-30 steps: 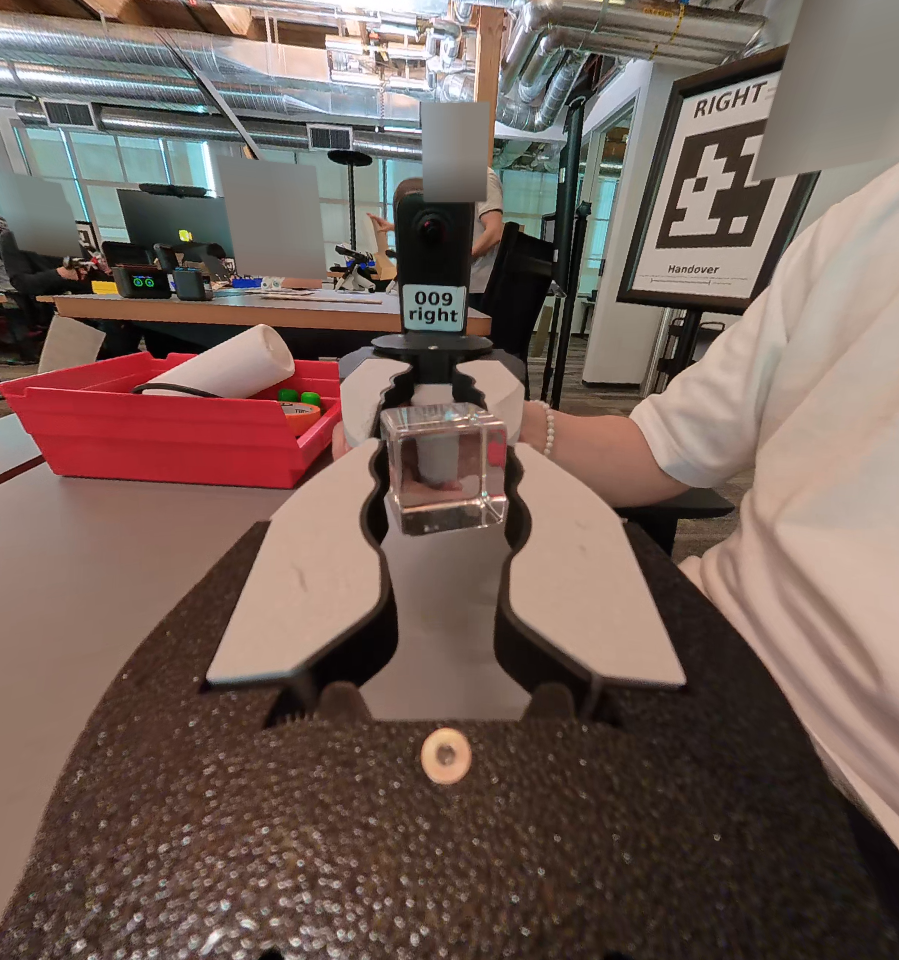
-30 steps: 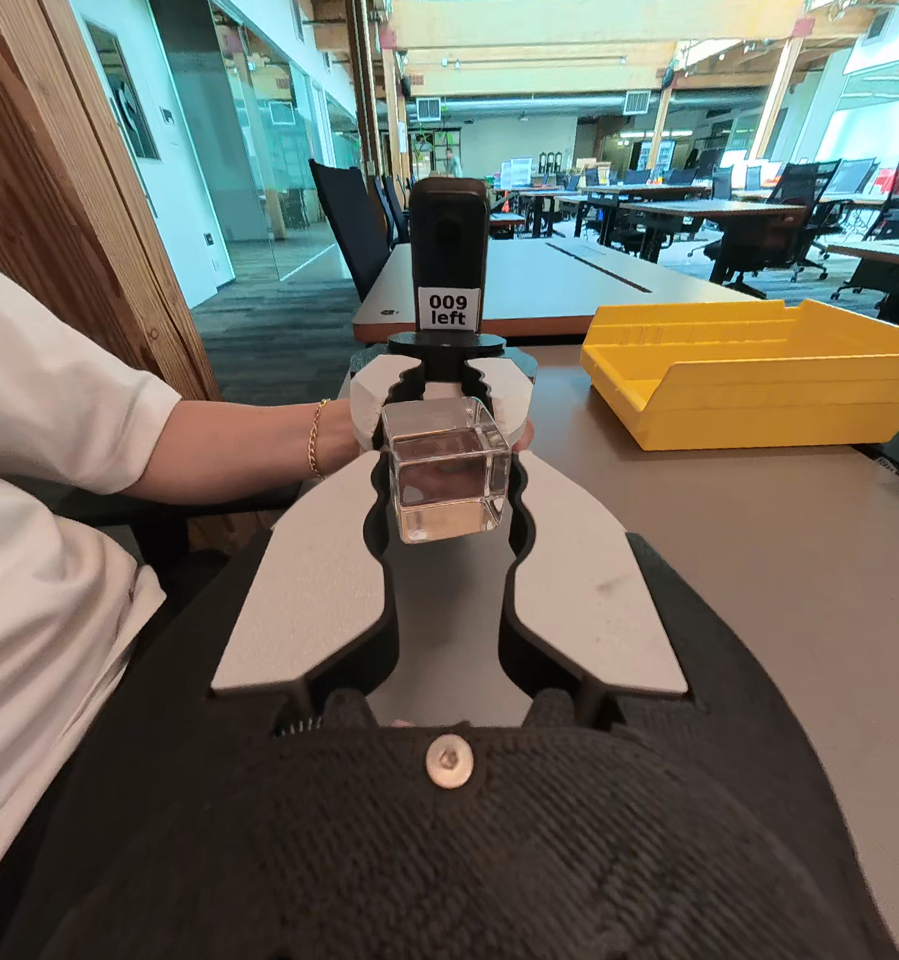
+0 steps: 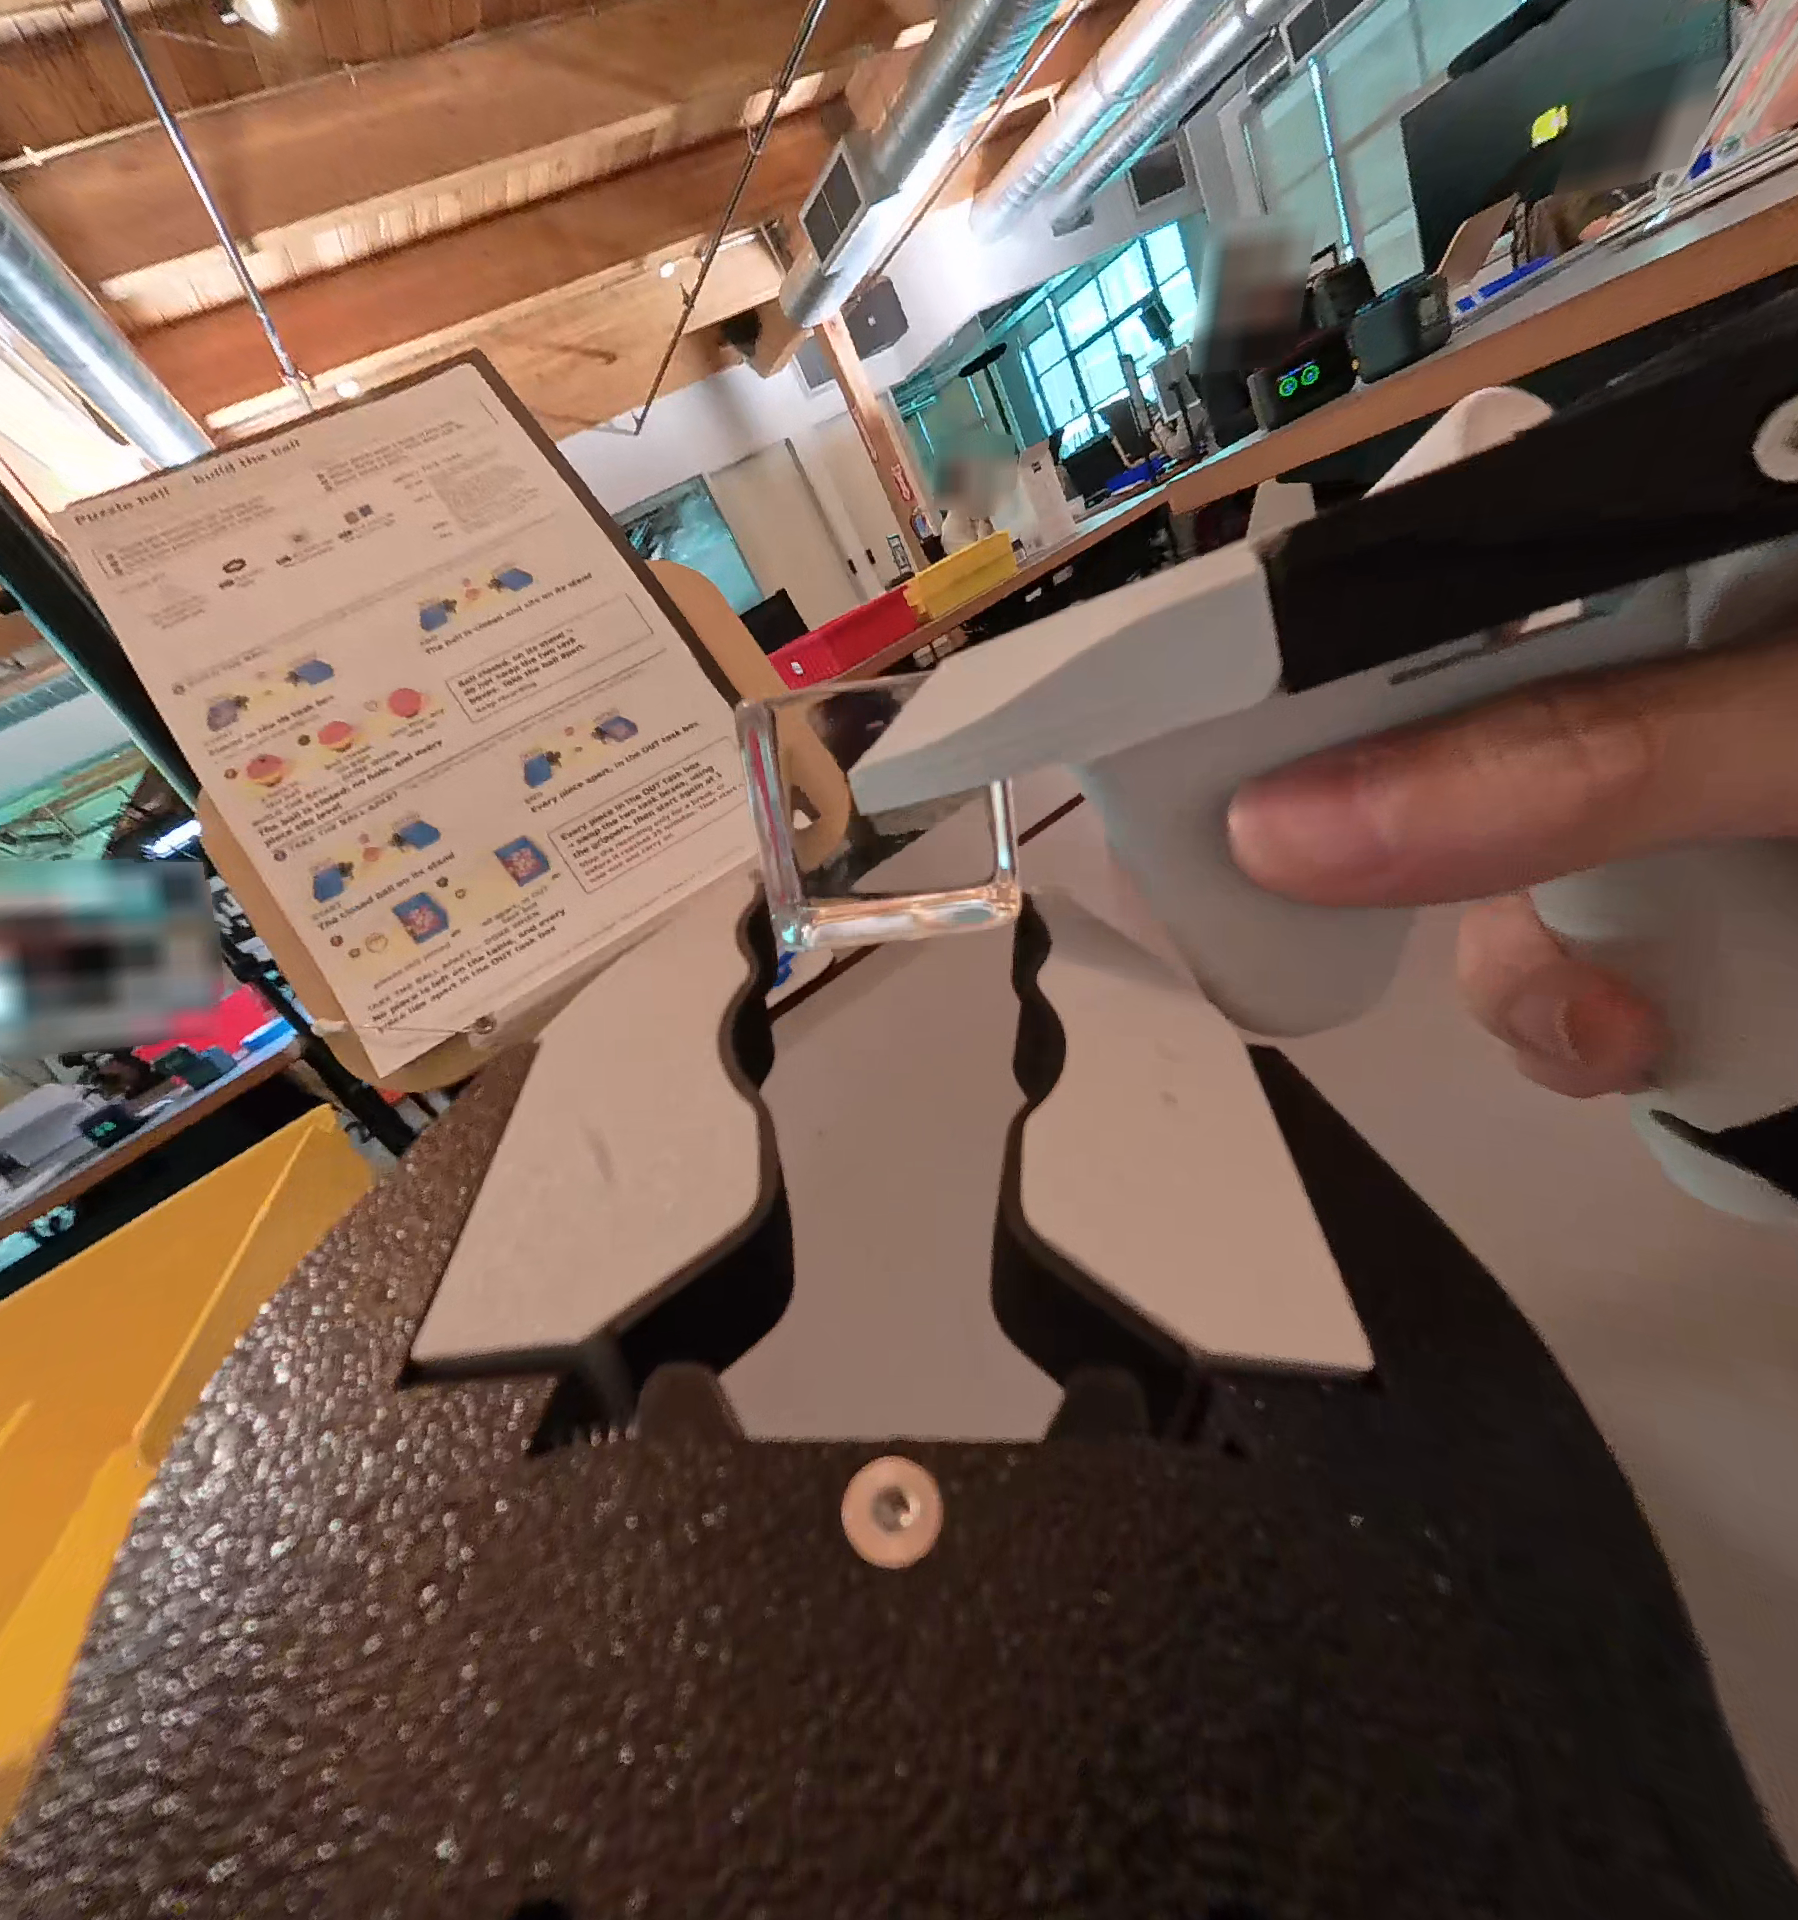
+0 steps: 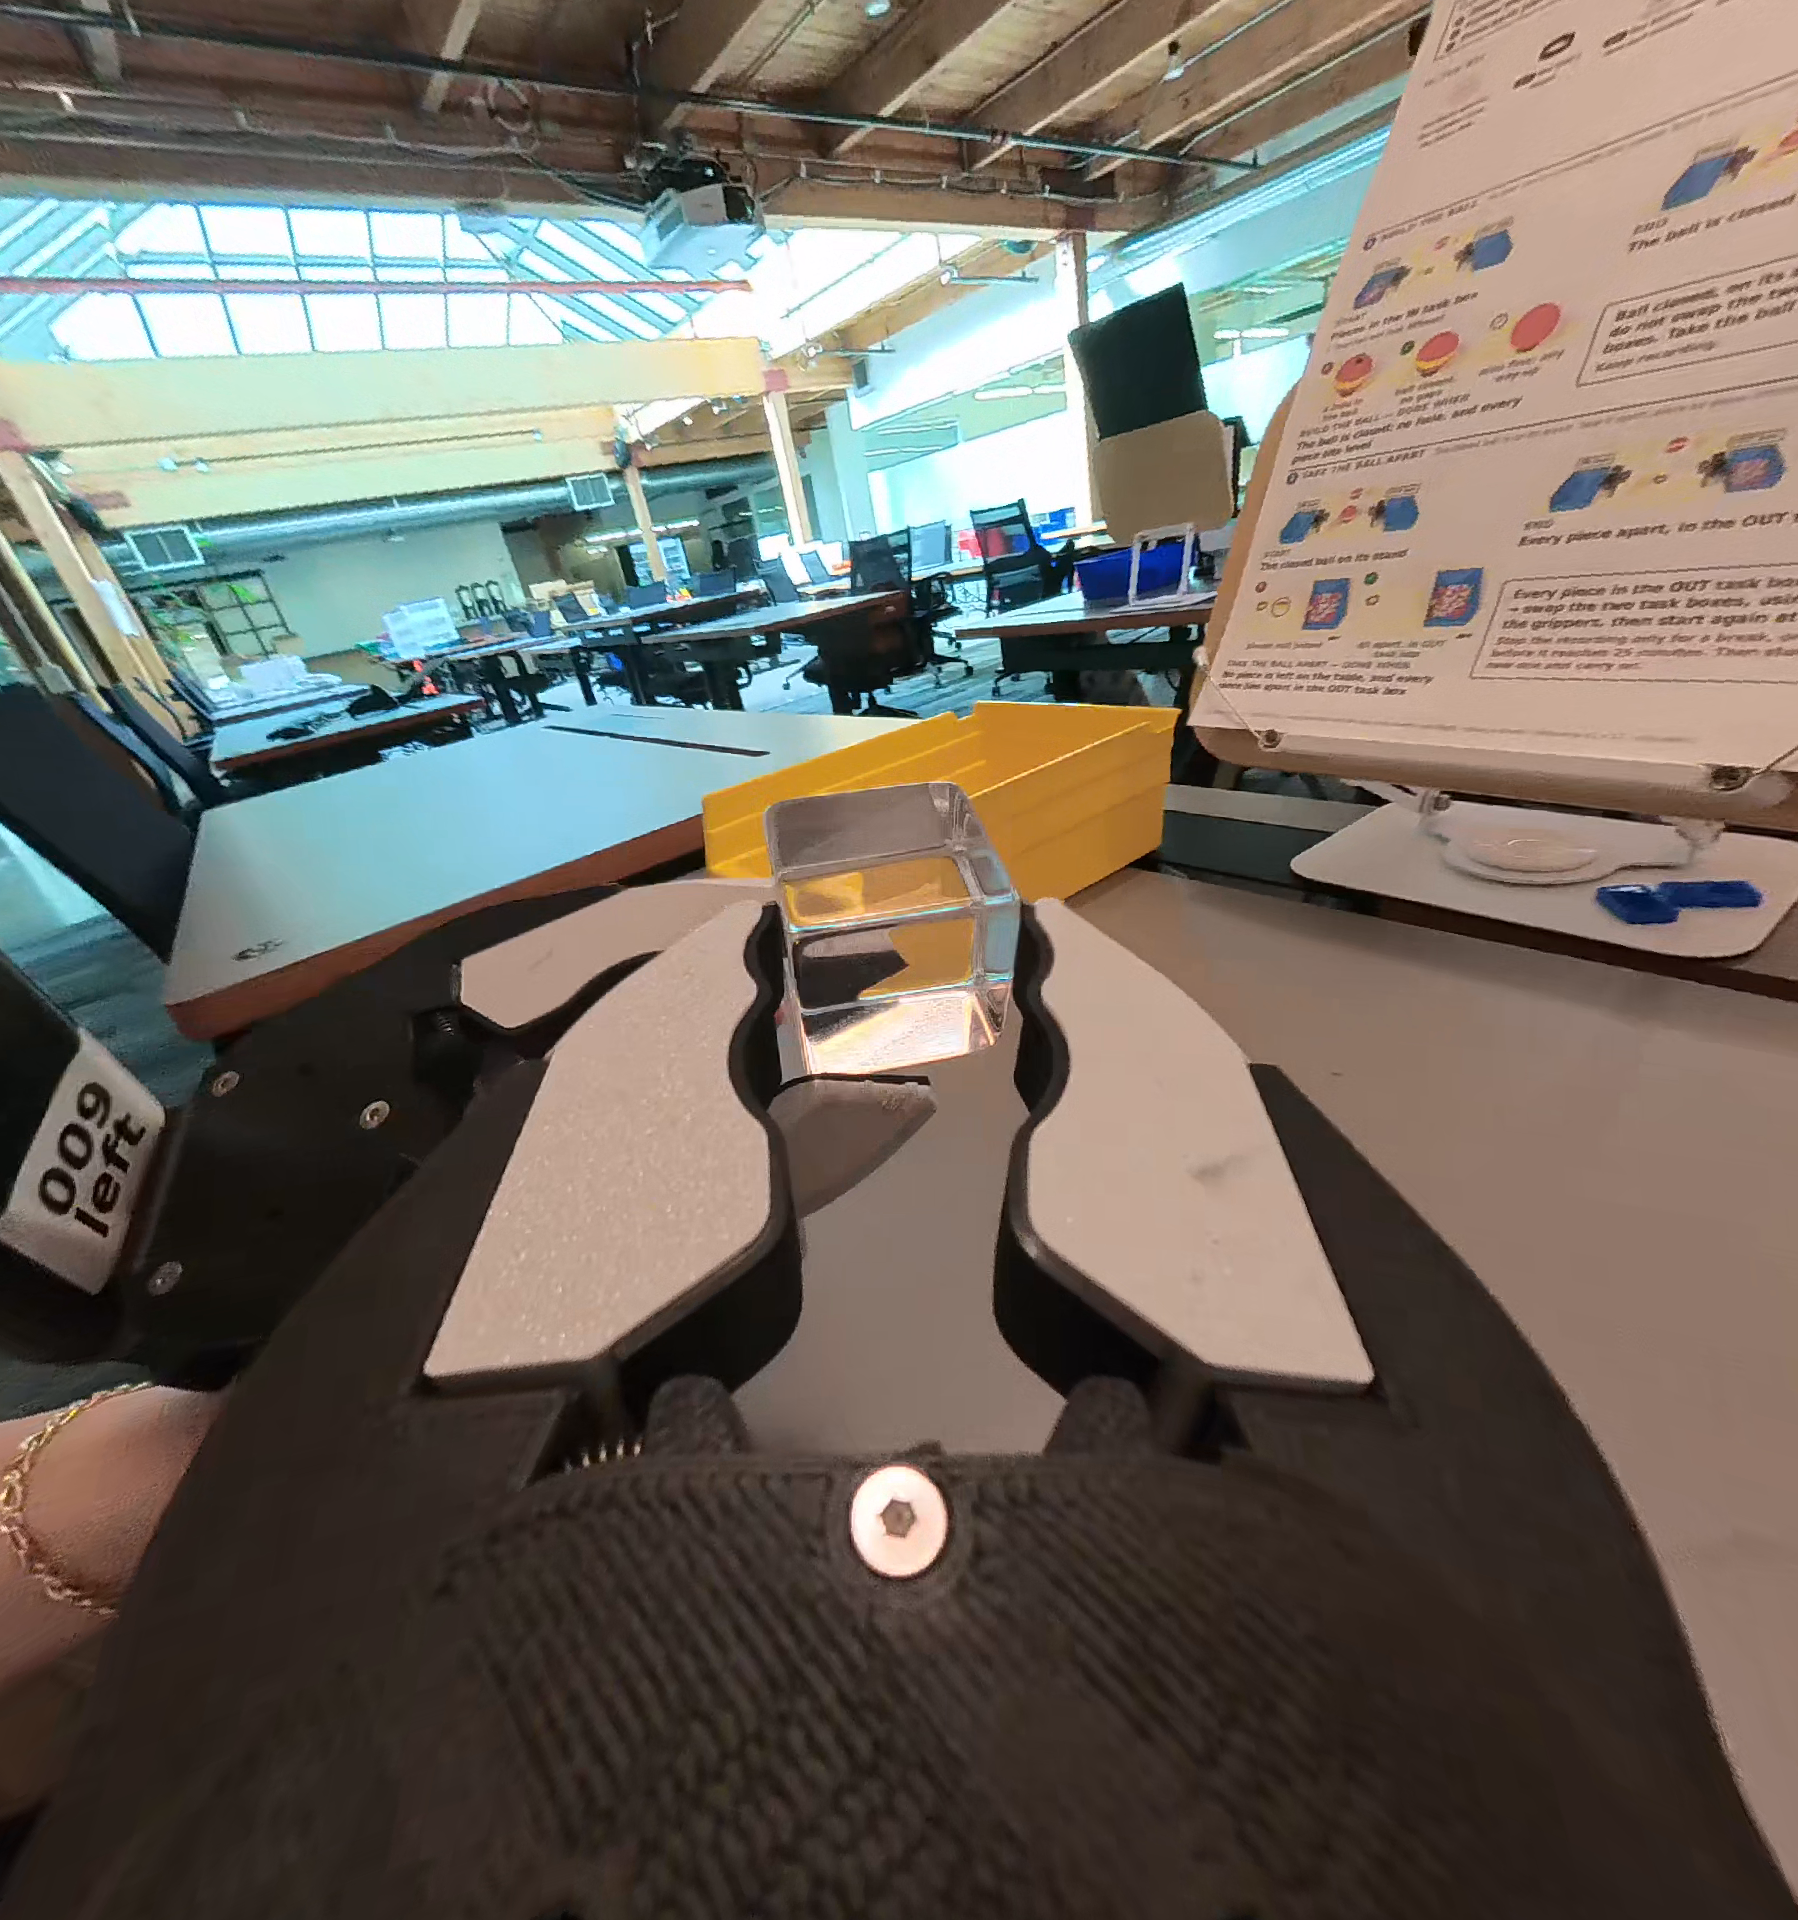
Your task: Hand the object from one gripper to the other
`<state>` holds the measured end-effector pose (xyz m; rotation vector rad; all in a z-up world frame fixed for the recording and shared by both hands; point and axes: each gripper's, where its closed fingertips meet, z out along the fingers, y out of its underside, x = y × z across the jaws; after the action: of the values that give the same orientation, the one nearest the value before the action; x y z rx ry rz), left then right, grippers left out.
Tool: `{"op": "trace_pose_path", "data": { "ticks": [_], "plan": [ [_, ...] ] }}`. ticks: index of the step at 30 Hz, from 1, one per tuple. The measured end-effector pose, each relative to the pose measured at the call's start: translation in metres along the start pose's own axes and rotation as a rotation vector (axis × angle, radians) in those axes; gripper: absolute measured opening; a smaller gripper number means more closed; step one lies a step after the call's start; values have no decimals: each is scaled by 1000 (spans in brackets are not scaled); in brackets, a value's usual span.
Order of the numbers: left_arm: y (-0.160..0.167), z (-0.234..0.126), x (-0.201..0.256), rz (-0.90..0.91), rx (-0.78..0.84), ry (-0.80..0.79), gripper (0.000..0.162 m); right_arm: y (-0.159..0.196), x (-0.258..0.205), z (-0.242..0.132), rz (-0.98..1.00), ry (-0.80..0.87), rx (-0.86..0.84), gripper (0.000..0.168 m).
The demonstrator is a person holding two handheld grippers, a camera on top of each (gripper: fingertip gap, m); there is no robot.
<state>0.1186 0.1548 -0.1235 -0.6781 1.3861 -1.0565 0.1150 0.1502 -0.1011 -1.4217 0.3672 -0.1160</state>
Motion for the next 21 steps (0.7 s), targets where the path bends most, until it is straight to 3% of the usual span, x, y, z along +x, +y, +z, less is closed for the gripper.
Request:
{"op": "trace_pose_path", "data": {
  "ticks": [7, 11, 16, 21],
  "plan": [
    [-2, 1, -3, -206, 40, 116, 42, -10, -7, -3, -96, -96, 3, 47],
    [-10, -6, 2, -406, 137, 382, 42, -25, -10, -13, -35, -255, 10, 69],
    [-18, -24, 1, -690, 274, 662, 42, -19, -15, -22, 63, -429, -46, 70],
    [-19, -38, 21, -730, 282, 876, 42, -9, -27, -18, 132, -489, -70, 58]
  ]
}}
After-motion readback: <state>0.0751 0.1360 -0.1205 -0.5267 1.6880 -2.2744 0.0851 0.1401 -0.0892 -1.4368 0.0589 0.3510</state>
